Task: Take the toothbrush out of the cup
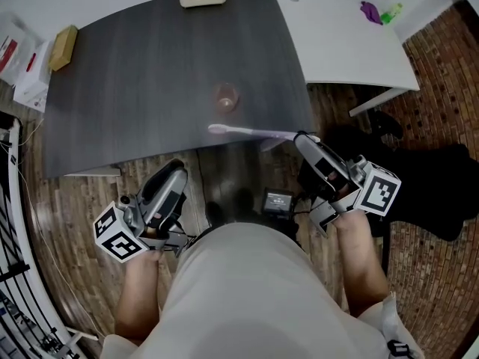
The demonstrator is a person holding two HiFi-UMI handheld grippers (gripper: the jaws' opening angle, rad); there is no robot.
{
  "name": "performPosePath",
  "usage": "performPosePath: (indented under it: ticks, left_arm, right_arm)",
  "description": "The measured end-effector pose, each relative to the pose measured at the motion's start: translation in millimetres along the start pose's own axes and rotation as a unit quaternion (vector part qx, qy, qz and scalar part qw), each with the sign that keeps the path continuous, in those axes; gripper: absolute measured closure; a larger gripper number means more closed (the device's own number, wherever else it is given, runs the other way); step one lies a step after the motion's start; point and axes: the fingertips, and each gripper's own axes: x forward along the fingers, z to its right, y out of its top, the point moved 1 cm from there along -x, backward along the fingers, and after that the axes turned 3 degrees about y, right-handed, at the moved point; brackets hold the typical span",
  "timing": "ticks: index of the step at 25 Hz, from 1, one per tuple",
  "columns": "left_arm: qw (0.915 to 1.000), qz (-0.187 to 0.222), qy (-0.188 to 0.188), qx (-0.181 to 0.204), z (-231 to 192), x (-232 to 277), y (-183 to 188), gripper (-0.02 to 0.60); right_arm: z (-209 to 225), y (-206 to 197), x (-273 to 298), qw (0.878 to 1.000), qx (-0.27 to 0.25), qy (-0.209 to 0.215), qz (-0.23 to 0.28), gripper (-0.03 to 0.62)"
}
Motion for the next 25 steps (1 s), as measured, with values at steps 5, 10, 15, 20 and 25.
performPosePath:
  ticks: [5,10,15,20,25]
  left_arm:
    - [1.0,-0.002,-0.003,0.0,5.8,2.2,-2.9,0.502]
    - [1.0,-0.004,-0.007,0.0,12.1,5.5,-6.1,0.502]
    - [0.9999,-0.004,-0.011,0.001,15.7,7.6,-6.1,0.502]
    - [0.9999,-0.005,-0.011,0.002,15.5,9.1,-6.7,0.502]
    - [0.9999,-0.006,-0.009,0.001,13.7,10.0,-7.4,0.502]
  right_arm:
    - [-6.1,-1.8,-5.7,1.0,-0.002,0.004,0.0,0.542]
    - [-10.2,-2.2,-9.6,1.0,-0.011,0.013,-0.005,0.542]
    - [-13.6,-0.4,-12.3,1.0,-0.017,0.019,-0.005,0.542]
    - [-14.1,-0.3,-12.6,1.0,-0.021,0.02,-0.007,0.543]
    - [-10.0,1.1,-12.2,1.0,-0.025,0.014,-0.007,0.542]
